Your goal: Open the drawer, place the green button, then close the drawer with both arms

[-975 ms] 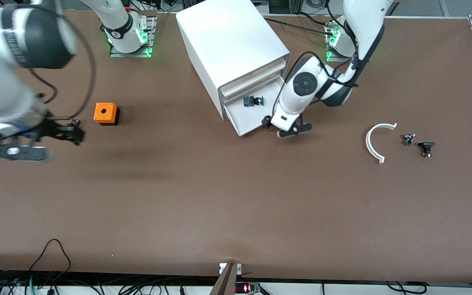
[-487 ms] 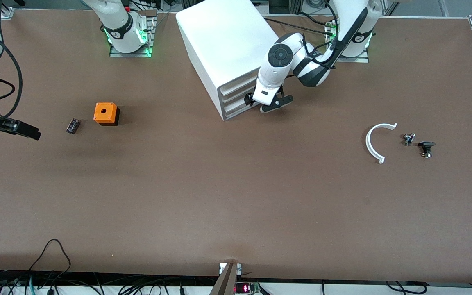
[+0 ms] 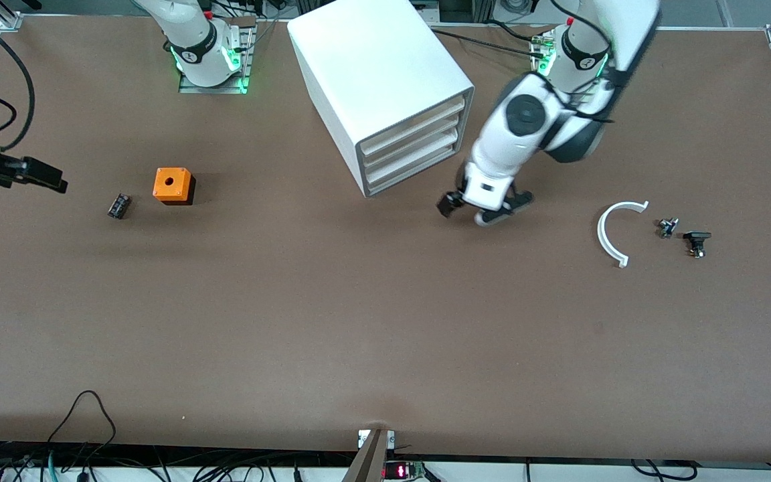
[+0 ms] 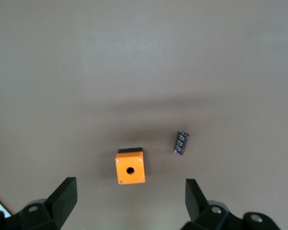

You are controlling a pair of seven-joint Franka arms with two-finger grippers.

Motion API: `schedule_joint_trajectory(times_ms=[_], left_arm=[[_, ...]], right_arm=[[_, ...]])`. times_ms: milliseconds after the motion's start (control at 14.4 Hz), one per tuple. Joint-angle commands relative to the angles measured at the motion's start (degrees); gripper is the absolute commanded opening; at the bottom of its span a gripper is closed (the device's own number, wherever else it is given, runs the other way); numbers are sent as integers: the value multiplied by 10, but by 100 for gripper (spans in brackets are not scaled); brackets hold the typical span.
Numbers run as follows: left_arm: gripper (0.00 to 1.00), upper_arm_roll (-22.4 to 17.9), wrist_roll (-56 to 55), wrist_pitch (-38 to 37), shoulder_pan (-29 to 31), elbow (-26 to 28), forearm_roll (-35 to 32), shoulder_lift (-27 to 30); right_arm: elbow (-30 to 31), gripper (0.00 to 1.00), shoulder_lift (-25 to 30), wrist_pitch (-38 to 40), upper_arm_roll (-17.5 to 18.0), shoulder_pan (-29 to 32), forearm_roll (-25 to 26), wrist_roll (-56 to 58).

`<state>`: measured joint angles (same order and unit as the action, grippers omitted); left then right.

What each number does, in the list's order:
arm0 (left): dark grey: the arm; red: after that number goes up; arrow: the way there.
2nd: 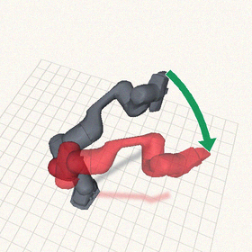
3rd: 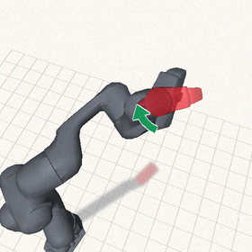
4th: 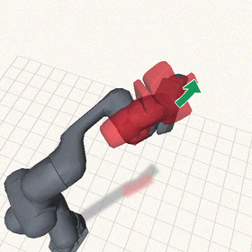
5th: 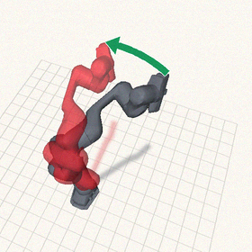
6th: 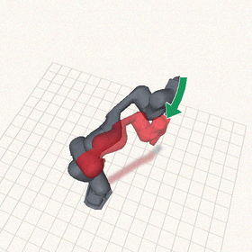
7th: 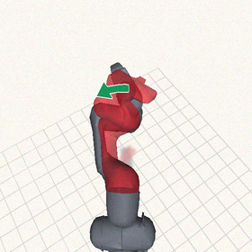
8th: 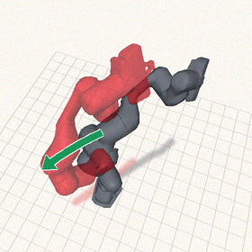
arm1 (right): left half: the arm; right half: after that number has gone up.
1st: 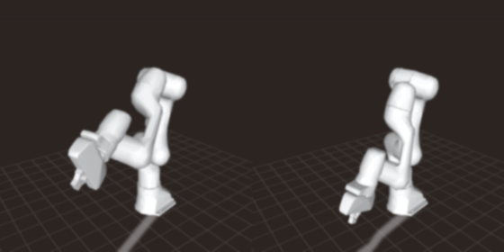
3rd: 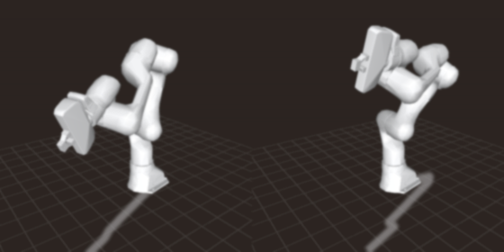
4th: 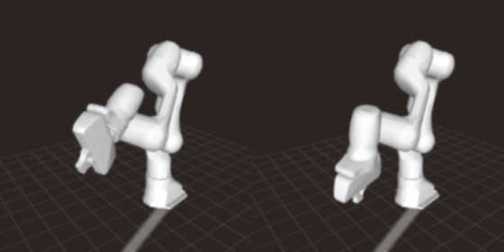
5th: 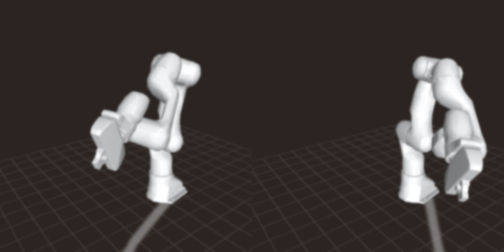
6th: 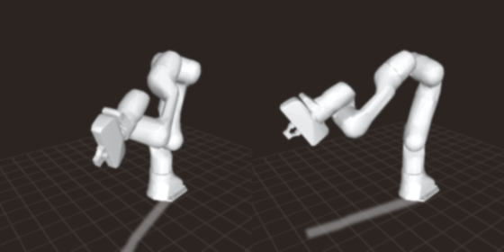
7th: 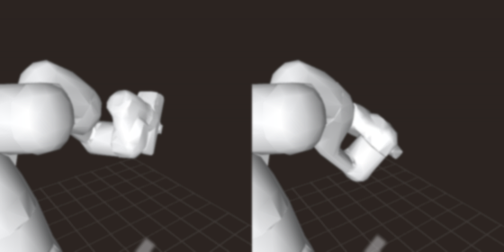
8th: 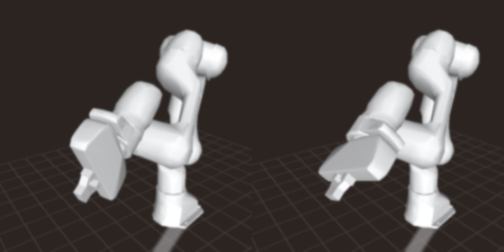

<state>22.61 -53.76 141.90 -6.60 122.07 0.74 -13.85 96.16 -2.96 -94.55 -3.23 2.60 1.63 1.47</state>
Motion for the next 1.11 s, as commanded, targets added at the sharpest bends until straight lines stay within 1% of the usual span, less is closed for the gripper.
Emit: schedule_joint_trajectory(times_ms=[0, 70, 139, 209, 348, 418, 487, 627, 696, 835, 1044], left_arm=[[100, 0, 134, -64, 64, 6, 5, 81], [100, -12, 183, -98, 79, -6, 5, 104], [100, -35, 240, -142, 83, -23, 6, 124], [100, -64, 301, -192, 83, -41, 10, 146], [100, -115, 381, -293, 84, -80, 11, 179], [100, -140, 412, -337, 84, -102, 10, 190], [100, -151, 445, -377, 83, -125, 7, 199], [100, -163, 474, -430, 84, -165, 4, 203], [100, -168, 480, -444, 84, -170, 1, 203], [100, -176, 487, -458, 87, -187, 1, 189], [100, -169, 494, -461, 93, -195, 1, 183]], right_arm=[[32, 100, 25, -21, 2, -3, -8, -3], [33, 100, 25, -22, 2, -4, -8, -3], [33, 100, 25, -21, 2, -3, -8, -3], [32, 100, 26, -20, 6, -4, -7, -3], [32, 100, 27, -19, 6, -5, -9, -3], [31, 100, 27, -16, 9, -6, -12, -5], [30, 100, 30, -16, 24, -6, -12, -5], [29, 100, 30, -19, 30, -4, -11, -3], [29, 100, 30, -20, 27, -3, -13, -1], [29, 100, 29, -20, 26, -3, -12, 4], [29, 100, 28, -23, 26, -3, -8, 7]])
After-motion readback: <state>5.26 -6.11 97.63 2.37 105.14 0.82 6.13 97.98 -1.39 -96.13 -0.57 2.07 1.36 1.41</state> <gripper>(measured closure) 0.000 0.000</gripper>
